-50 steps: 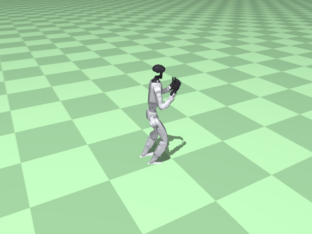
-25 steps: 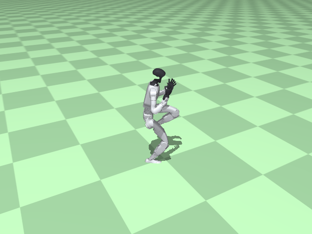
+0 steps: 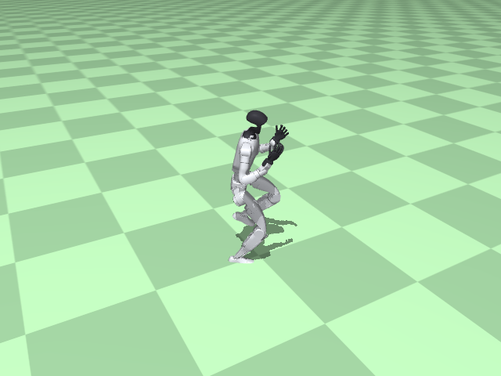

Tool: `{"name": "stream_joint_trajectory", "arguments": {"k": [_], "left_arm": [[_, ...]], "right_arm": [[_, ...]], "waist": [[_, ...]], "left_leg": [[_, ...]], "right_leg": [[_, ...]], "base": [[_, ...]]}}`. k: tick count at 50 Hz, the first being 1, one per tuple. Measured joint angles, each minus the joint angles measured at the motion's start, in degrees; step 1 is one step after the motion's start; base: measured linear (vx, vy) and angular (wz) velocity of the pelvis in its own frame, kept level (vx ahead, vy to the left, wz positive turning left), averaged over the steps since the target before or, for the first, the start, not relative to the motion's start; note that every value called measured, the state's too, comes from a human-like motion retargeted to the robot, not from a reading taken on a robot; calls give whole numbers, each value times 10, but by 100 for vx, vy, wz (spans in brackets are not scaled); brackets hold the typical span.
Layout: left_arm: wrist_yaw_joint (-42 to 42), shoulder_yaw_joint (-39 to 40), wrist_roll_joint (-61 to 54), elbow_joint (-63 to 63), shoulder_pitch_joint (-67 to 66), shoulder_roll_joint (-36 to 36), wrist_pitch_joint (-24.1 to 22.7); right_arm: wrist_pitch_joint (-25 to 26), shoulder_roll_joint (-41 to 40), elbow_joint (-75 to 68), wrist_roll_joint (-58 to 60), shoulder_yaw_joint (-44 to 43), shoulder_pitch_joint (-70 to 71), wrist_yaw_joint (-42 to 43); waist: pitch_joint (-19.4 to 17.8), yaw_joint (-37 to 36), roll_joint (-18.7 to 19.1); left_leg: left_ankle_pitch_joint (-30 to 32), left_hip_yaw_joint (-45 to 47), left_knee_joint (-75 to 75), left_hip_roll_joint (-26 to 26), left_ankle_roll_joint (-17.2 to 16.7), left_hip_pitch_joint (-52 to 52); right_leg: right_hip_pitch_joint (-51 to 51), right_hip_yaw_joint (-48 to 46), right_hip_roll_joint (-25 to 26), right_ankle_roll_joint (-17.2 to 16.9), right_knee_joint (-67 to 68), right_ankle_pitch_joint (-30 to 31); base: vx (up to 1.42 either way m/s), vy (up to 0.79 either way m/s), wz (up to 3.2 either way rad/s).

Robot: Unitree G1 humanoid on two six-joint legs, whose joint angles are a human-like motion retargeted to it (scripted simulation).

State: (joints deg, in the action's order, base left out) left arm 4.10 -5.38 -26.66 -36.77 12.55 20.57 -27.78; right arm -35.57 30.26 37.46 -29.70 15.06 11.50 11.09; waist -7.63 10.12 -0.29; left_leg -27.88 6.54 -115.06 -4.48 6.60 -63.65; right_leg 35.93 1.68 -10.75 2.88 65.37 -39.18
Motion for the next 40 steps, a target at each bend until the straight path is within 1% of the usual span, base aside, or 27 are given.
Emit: {"name": "stream_joint_trajectory", "arguments": {"k": [3, 6, 10, 12, 16, 18, 20, 22, 23, 25, 27, 31, 35, 38, 40], "left_arm": [[0, -30, -12, 18, 26, -1, 0], [12, -70, -28, 33, 57, 5, -6], [51, -119, -21, 51, 109, 14, -21], [81, -135, -2, 59, 132, 15, -32], [144, -151, 48, 70, 158, 9, -49], [165, -152, 66, 71, 164, 8, -54], [193, -157, 89, 72, 174, 10, -61], [208, -157, 106, 69, 178, 11, -65], [220, -159, 118, 69, 183, 12, -68], [238, -159, 140, 69, 186, 12, -74], [248, -159, 156, 75, 180, 9, -79], [247, -163, 176, 99, 136, 4, -87], [214, -173, 175, 141, 53, 11, -85], [177, -179, 172, 184, -26, 24, -75], [162, -182, 176, 208, -73, 30, -67]], "right_arm": [[-8, -9, -13, -8, 3, 22, 14], [-16, -20, -24, -10, 15, 44, 42], [-31, -38, -33, -13, 25, 58, 89], [-39, -45, -35, -9, 22, 54, 113], [-52, -56, -39, 1, 2, 22, 145], [-57, -60, -41, 4, -11, -1, 154], [-62, -63, -40, 9, -28, -27, 162], [-65, -69, -41, 8, -40, -52, 165], [-68, -72, -40, 6, -47, -64, 164], [-72, -81, -42, 1, -57, -86, 162], [-76, -88, -46, -9, -65, -104, 157], [-80, -97, -61, -22, -78, -125, 149], [-79, -107, -74, -27, -88, -121, 146], [-79, -113, -75, -23, -90, -99, 149], [-80, -112, -66, -19, -87, -83, 148]], "waist": [[15, -10, 40], [26, -9, 74], [39, 18, 102], [46, 41, 104], [59, 79, 94], [61, 94, 87], [63, 111, 71], [62, 125, 56], [63, 131, 46], [65, 142, 30], [68, 143, 23], [74, 125, 21], [76, 82, 18], [72, 43, 13], [66, 18, 5]], "left_leg": [[-5, 6, 84, -14, -14, 72], [-28, 23, 227, -48, -23, 155], [-66, 79, 456, -83, -39, 272], [-75, 113, 550, -79, -45, 323], [-95, 148, 666, -43, -41, 397], [-111, 147, 680, -28, -35, 412], [-117, 140, 712, 7, -22, 437], [-130, 124, 706, 29, -9, 442], [-130, 115, 717, 47, -1, 449], [-130, 91, 722, 74, 9, 453], [-124, 65, 728, 89, 9, 453], [-106, 15, 746, 101, -1, 456], [-90, -26, 769, 102, -13, 470], [-83, -45, 789, 103, -16, 490], [-91, -50, 765, 110, -15, 485]], "right_leg": [[-10, -20, 33, 3, -24, 15], [-32, -39, 53, 3, -58, 31], [-74, -68, 48, -6, -119, 53], [-96, -84, 34, -16, -142, 60], [-131, -102, 0, -39, -152, 68], [-134, -103, -15, -50, -129, 74], [-137, -90, -37, -65, -99, 88], [-130, -70, -47, -81, -52, 111], [-124, -56, -50, -91, -31, 124], [-114, -30, -39, -112, 1, 140], [-106, -21, -21, -119, 6, 149], [-104, -22, 22, -118, -45, 155], [-124, -38, 53, -106, -122, 159], [-154, -56, 56, -92, -162, 165], [-159, -63, 47, -85, -151, 157]], "base": [[9, 7, -6], [9, 5, 0], [9, 8, 47], [10, 13, 93], [9, 20, 90], [7, 25, 80], [8, 27, 98], [7, 26, 110], [8, 25, 122], [9, 22, 127], [11, 17, 116], [13, 11, 103], [14, 5, 80], [12, 2, 57], [6, 1, 50]]}}
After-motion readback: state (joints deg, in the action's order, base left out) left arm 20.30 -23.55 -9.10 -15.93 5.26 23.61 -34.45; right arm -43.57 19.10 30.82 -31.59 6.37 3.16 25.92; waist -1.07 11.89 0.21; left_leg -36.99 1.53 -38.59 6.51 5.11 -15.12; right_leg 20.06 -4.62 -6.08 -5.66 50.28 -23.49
